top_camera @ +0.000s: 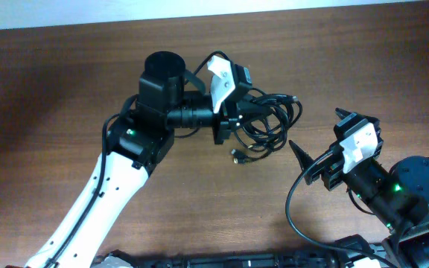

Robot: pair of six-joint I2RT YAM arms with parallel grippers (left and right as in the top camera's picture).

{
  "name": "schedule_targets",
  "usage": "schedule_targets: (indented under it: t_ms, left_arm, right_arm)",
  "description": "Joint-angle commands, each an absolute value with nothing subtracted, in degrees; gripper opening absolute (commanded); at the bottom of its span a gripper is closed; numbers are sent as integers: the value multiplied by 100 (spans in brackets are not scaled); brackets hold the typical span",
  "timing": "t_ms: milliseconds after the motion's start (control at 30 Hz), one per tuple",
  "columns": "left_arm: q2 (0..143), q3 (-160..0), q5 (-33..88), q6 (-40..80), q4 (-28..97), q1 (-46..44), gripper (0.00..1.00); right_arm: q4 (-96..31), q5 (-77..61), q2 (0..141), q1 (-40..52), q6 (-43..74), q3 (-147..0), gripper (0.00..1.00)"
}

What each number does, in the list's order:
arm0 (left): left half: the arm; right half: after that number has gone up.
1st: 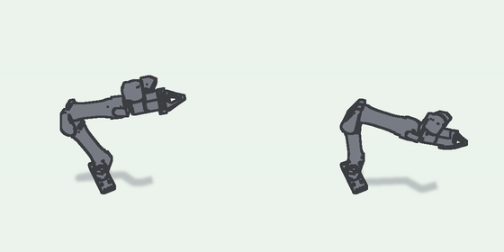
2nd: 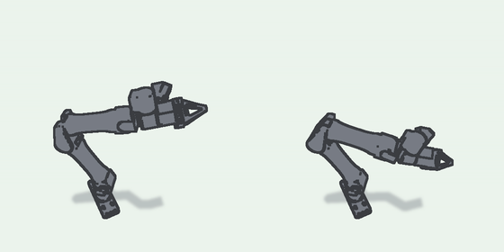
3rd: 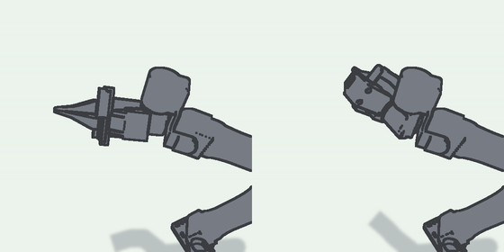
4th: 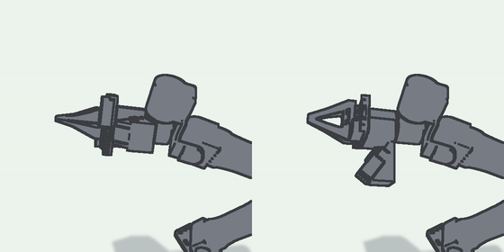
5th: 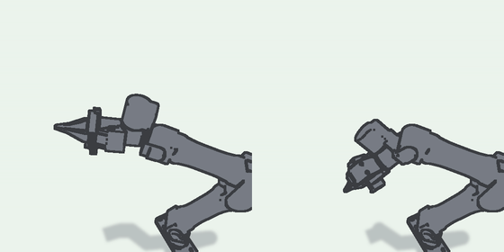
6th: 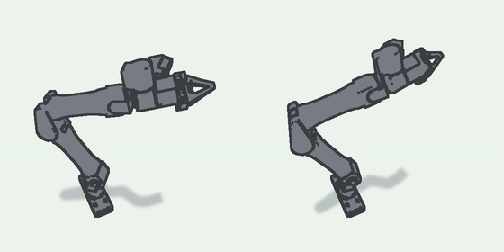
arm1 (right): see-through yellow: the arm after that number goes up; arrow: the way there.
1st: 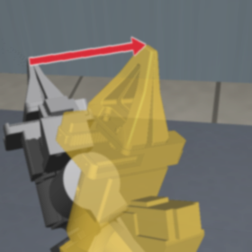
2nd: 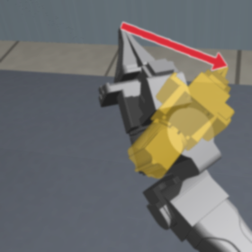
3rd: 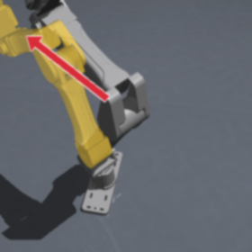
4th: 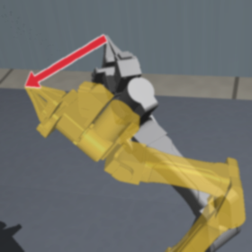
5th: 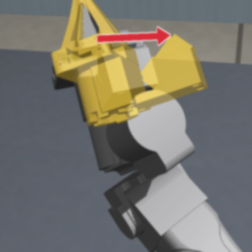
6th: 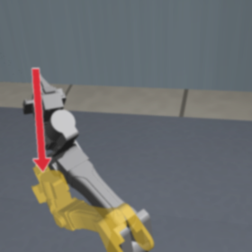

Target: Untangle cables

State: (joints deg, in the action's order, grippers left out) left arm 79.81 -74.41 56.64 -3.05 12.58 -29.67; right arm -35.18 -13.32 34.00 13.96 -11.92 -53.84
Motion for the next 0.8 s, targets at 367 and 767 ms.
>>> schedule_targets:
  t_ms: [367,767]
  left_arm:
    - [7839,-7507,7432,-611,1066,-2921,0]
    - [7839,-7507,7133,-631,1076,-2928,0]
  right_arm:
    - [-3376,-725,3389,1387,-395,-5433,99]
    - [-3472,-1343,3389,1387,-401,-5433,100]
